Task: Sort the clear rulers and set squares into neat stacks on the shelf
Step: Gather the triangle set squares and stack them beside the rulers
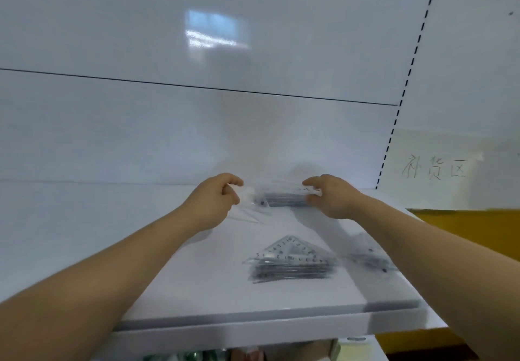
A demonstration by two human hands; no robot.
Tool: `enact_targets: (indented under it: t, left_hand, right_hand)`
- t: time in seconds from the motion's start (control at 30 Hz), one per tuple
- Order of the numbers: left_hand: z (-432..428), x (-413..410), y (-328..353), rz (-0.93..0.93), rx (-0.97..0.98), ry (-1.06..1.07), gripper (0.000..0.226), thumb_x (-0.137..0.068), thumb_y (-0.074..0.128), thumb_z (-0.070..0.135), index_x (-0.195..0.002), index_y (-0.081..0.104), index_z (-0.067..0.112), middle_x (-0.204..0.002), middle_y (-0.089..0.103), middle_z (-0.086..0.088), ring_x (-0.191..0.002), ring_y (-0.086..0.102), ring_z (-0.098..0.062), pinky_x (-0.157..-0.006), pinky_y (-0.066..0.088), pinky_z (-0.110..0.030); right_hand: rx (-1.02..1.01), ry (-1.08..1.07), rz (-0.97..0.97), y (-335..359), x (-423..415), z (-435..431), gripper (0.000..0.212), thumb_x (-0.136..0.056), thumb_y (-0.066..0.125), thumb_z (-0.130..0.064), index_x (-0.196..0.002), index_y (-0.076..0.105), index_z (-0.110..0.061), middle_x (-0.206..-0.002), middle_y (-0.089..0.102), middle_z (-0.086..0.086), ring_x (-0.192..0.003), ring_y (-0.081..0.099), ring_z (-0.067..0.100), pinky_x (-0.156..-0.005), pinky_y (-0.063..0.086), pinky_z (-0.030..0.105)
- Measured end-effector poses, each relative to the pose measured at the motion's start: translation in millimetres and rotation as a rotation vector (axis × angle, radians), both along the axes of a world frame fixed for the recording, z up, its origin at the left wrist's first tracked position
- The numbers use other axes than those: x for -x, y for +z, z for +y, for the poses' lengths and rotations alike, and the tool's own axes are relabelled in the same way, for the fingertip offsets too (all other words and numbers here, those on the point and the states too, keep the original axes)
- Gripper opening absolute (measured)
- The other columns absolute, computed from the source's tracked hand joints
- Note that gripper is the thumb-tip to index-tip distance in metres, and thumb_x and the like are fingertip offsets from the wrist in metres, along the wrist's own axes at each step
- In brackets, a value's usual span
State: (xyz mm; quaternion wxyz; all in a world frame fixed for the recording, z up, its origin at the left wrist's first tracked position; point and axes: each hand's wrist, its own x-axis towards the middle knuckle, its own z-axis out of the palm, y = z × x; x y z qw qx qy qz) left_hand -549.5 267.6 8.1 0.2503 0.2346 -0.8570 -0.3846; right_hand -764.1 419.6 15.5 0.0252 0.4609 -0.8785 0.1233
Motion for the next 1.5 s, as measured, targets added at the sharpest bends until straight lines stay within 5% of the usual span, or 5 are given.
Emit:
enact_targets:
  t: [0.33,0.6,1.0,1.27,1.5]
  left_hand:
    - [49,-7,-9,0.068,-0.099,0.272,0.016,-0.092,0.047,0.009,-0.095,0.054,0.023,-0.090,0.056,0.003,-0.075,0.050,-0.014,-0.061,0.038,-0.020]
    - [62,-12,-17,-0.008,0.006,0.316,0.029,-0.087,0.062,0.015,-0.110,0.048,0.026,-0.091,0.056,0.004,-0.067,0.048,-0.010,-0.064,0.036,-0.022]
    - [69,-15,-13,-0.157,0.166,0.265,0.055,-0.087,0.062,0.025,-0.137,0.039,0.028,-0.092,0.049,0.008,-0.074,0.047,-0.005,-0.071,0.036,-0.019]
    - [79,-8,-7,-0.168,0.234,0.247,0.051,-0.093,0.055,0.026,-0.140,0.039,0.018,-0.078,0.043,0.007,-0.070,0.044,-0.007,-0.069,0.039,-0.023]
    - [97,-5,-10,-0.421,0.329,0.083,0.057,-0.096,0.043,0.044,-0.144,0.031,0.017,-0.134,0.043,0.001,-0.120,0.045,-0.015,-0.103,0.035,-0.028]
  right_hand:
    - [-0.116,0.256,0.097,-13,39,-37,0.040,-0.094,0.044,-0.039,-0.132,0.045,-0.027,-0.133,0.052,0.003,-0.115,0.050,0.027,-0.097,0.042,0.041]
    - [-0.122,0.340,0.093,-14,47,-38,0.033,-0.096,0.042,-0.040,-0.125,0.050,-0.030,-0.118,0.046,0.006,-0.107,0.049,0.027,-0.091,0.042,0.040]
    - [-0.168,0.307,0.183,-18,40,-30,0.058,-0.098,0.034,-0.048,-0.148,0.021,-0.022,-0.143,0.040,0.006,-0.124,0.043,0.029,-0.102,0.038,0.042]
    - [-0.102,0.401,0.193,-2,13,8,0.052,-0.096,0.040,-0.050,-0.142,0.036,-0.025,-0.140,0.042,0.001,-0.127,0.039,0.023,-0.105,0.035,0.037]
    - [-0.324,0.399,-0.022,-13,-3,42,0.066,-0.093,0.034,-0.062,-0.150,0.020,-0.032,-0.158,0.017,-0.007,-0.145,0.018,0.017,-0.117,0.016,0.037]
